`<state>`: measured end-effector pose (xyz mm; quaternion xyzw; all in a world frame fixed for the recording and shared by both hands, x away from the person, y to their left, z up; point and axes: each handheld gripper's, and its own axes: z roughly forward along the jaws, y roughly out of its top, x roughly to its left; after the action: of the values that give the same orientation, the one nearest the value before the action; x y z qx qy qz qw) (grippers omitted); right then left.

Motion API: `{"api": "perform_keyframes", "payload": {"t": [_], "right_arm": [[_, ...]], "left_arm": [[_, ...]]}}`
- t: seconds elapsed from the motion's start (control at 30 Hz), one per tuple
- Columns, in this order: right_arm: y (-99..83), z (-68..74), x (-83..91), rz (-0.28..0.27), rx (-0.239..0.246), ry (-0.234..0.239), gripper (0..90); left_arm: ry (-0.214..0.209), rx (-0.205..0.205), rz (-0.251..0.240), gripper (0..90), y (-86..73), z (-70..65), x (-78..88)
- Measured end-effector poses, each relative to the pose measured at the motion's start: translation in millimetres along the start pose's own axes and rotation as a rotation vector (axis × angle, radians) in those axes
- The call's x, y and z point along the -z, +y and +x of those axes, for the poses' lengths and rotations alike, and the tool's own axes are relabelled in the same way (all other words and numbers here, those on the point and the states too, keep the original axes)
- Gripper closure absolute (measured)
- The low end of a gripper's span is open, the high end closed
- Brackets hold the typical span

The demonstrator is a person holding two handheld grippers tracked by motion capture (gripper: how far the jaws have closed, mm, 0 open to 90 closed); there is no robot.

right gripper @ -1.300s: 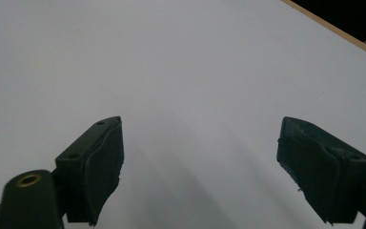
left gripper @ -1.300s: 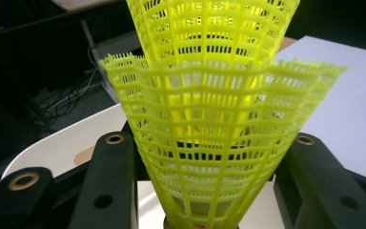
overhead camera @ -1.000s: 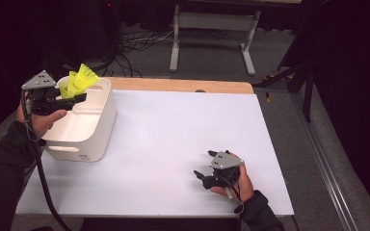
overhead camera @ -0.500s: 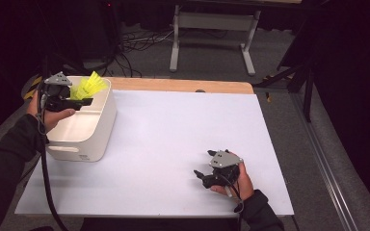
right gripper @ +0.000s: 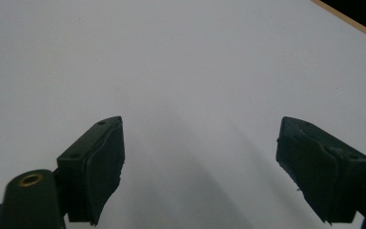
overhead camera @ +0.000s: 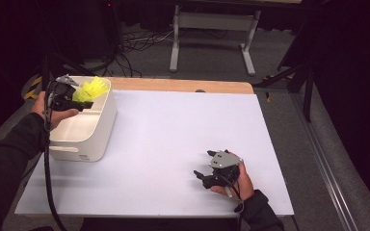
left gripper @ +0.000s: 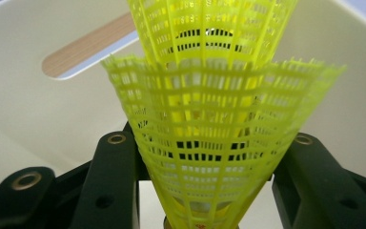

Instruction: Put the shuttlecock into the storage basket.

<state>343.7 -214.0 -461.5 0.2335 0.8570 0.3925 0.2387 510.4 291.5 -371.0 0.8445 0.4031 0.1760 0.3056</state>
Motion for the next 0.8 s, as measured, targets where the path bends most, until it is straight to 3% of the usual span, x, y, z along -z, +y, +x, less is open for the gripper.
{"api": "perform_keyframes", "payload": {"t": [0.23,0.4,0.53,0.8], "right_arm": [[0.3,0.0,0.1,0.001,0.002,0.006,17.6],[1.2,0.9,-0.7,0.000,0.004,0.013,17.8],[2.1,1.3,0.0,-0.001,0.007,0.012,17.9],[2.2,0.3,0.5,-0.003,0.006,0.013,17.9]], "left_arm": [[-0.005,0.000,0.062,53.8,1.6,-0.5,-7.6],[-0.025,0.003,0.067,52.2,2.0,0.6,-9.5],[-0.025,-0.014,0.118,52.2,3.7,0.1,-15.0],[-0.014,-0.026,0.161,46.8,5.9,-0.1,-22.3]]}}
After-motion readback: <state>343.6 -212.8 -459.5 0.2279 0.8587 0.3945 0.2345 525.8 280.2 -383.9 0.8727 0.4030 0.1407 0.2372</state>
